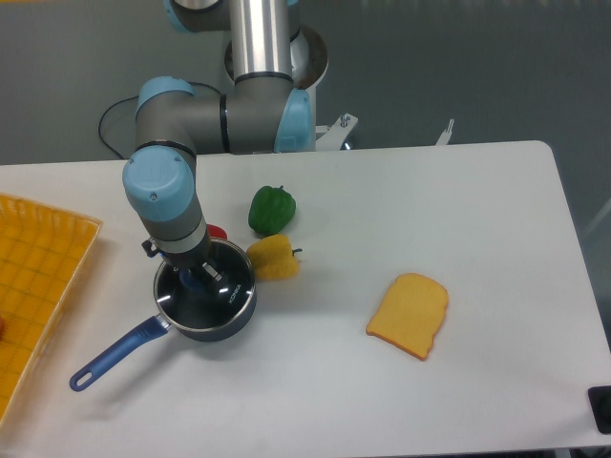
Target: Open the lid
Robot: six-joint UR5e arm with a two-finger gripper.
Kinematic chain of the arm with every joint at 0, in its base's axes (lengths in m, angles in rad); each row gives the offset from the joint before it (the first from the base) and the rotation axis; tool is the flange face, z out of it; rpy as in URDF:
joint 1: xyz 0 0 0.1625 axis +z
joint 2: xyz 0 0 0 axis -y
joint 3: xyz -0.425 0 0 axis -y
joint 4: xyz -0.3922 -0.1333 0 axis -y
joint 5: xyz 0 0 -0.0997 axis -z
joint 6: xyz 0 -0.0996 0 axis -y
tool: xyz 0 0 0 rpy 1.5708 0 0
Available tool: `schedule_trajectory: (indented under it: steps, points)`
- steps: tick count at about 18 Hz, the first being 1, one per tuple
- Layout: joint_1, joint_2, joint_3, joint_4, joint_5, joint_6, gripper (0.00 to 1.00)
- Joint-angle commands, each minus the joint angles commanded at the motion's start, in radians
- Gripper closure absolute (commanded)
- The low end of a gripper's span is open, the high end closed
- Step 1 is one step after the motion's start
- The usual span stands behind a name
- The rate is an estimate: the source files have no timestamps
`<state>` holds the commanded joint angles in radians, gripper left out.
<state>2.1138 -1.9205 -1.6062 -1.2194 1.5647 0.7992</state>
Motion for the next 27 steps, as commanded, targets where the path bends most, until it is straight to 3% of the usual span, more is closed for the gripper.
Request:
schedule_trajectory:
  steps: [6, 10, 27]
  points:
    - [0.006, 0.006, 0.029, -0.040, -0.002, 0.000, 0.51]
    - [0.020, 0.014, 0.075, -0.127, -0.002, 0.035, 0.52]
    - [0.071, 0.043, 0.091, -0.135, -0.015, 0.176, 0.53]
